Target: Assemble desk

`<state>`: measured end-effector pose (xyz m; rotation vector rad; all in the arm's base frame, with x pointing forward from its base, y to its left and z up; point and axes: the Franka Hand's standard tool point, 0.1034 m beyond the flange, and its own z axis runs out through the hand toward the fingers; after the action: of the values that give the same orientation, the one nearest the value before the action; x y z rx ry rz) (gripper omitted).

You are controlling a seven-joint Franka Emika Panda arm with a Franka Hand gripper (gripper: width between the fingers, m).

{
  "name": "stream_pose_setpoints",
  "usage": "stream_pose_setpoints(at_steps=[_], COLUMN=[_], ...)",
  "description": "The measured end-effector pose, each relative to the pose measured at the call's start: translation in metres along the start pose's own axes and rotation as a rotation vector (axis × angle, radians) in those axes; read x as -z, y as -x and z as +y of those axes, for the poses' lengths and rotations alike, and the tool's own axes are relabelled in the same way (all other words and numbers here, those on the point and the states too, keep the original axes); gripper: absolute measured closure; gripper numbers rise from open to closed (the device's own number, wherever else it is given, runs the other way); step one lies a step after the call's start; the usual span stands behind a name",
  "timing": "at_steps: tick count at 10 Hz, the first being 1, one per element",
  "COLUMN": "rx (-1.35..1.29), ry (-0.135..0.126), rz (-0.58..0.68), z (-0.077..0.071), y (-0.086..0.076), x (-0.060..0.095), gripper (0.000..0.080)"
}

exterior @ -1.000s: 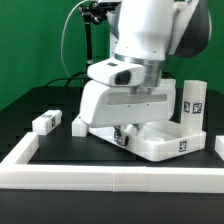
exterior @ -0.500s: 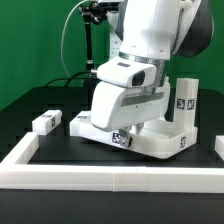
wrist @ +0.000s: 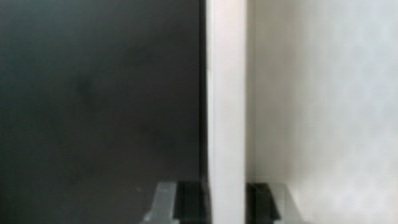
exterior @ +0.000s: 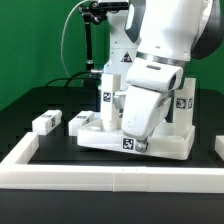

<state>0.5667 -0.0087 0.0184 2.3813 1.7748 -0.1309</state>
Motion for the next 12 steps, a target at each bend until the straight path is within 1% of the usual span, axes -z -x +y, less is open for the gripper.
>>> stream_pose_setpoints(at_steps=[1, 2, 3, 4, 5, 7, 8, 10, 11, 12], rx=[0.071, 0.105, 0.109, 0.119, 0.133, 0.171, 0.186, 0.186, 0.171, 0.164], ry=[0.003, 0.006, 0.012, 0.022, 0.034, 0.067, 0.074, 0.092, 0.095, 0.087], rz=[-0.009, -0.014, -0.006, -0.002, -0.005, -0.008, -0.009, -0.007, -0.006, -0.011], z=[0.001, 0.001, 0.003, 0.013, 0.025, 0.045, 0.052, 0.062, 0.063, 0.065], y=[0.002, 0.001, -0.01, -0.021, -0.028, -0.041, -0.044, -0.057, -0.061, -0.064], x=[0.0, 0.0, 0.003, 0.007, 0.009, 0.015, 0.015, 0.02, 0.022, 0.025], gripper=[0.0736, 0.0739, 0.0739, 0.0739, 0.0739, 0.0739, 0.0739, 0.0739, 0.0739, 0.0739])
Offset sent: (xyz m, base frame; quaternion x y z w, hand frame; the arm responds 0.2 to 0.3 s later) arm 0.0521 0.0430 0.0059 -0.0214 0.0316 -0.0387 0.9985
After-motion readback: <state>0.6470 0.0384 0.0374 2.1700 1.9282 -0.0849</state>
